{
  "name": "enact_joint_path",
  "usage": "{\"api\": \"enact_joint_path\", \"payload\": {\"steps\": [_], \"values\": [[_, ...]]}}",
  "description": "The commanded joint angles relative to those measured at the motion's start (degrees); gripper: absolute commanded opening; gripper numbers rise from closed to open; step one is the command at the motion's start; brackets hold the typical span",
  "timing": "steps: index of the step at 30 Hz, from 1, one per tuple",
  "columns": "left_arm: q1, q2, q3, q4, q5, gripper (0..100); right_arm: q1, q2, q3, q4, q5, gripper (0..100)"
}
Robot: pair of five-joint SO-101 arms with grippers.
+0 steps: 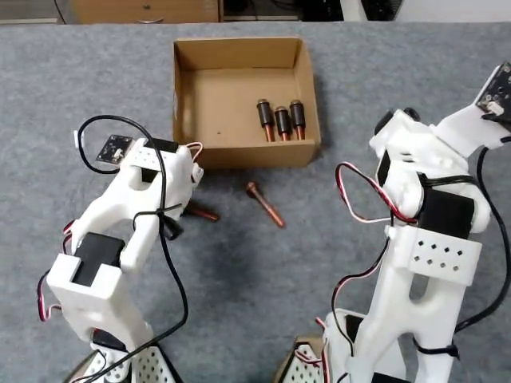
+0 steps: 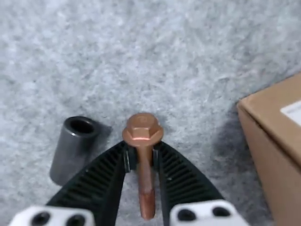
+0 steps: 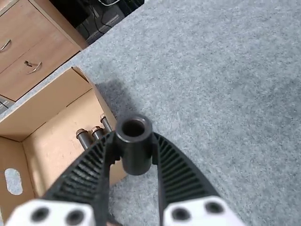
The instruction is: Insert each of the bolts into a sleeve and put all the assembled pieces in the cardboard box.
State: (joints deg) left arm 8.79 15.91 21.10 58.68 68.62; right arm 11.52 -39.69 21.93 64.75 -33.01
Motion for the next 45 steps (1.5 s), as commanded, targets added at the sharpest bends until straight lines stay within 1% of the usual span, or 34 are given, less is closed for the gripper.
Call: {"api": "enact_joint_path", "payload": {"steps": [1, 5, 7, 9, 11, 16, 19, 23, 30, 34, 36, 41, 45], "values": [[0.88, 0.66, 0.7, 0.79, -0.18, 2, 0.48, -0.66, -0.75, -1.49, -0.79, 0.2], [0.7, 0.13, 0.09, 0.97, -0.44, 2, 0.48, -0.66, -0.92, -1.32, -0.79, 0.2], [0.62, 0.13, -1.85, 3.08, -0.53, 2, 0.48, -0.66, -0.92, -1.32, -0.62, 0.2], [0.53, 0.13, -5.54, 7.56, -1.32, 2, 0.48, -0.66, -0.92, -1.32, -0.44, 0.2], [0.53, 0.13, -10.46, 12.22, -4.22, 2, 0.48, -0.66, -0.92, -1.32, -0.44, 0.1], [-0.44, 0.13, -27.08, 25.85, -9.32, 2, 0.4, -0.66, -0.92, -1.32, -0.09, 0.1], [-2.02, 0.13, -36.84, 32.35, -12.75, 2, -1.63, -0.75, -0.92, -1.32, 3.6, 0.1], [-2.81, 0.13, -46.33, 38.51, -17.58, 2, -4.44, -0.75, -1.71, -1.32, 6.33, 0.1], [-2.9, 0.13, -55.56, 39.21, -38.24, 2, -8.75, -0.75, -3.3, -1.49, 17.49, 0.1], [-2.9, -0.84, -61.27, 40.79, -45.27, 2, -11.21, -0.84, -3.12, -1.32, 26.9, 0.1], [-2.9, -3.38, -64.09, 41.23, -47.65, 2, -11.65, -0.84, -3.03, -1.32, 27.96, 0.1], [-2.37, -14.11, -65.58, 41.49, -47.91, 2, -11.82, -1.1, -3.38, -0.18, 28.31, 0.1], [-2.29, -22.2, -61.89, 41.58, -47.82, 2, -15.96, -1.1, -8.13, 9.76, 27.96, 0.1]]}}
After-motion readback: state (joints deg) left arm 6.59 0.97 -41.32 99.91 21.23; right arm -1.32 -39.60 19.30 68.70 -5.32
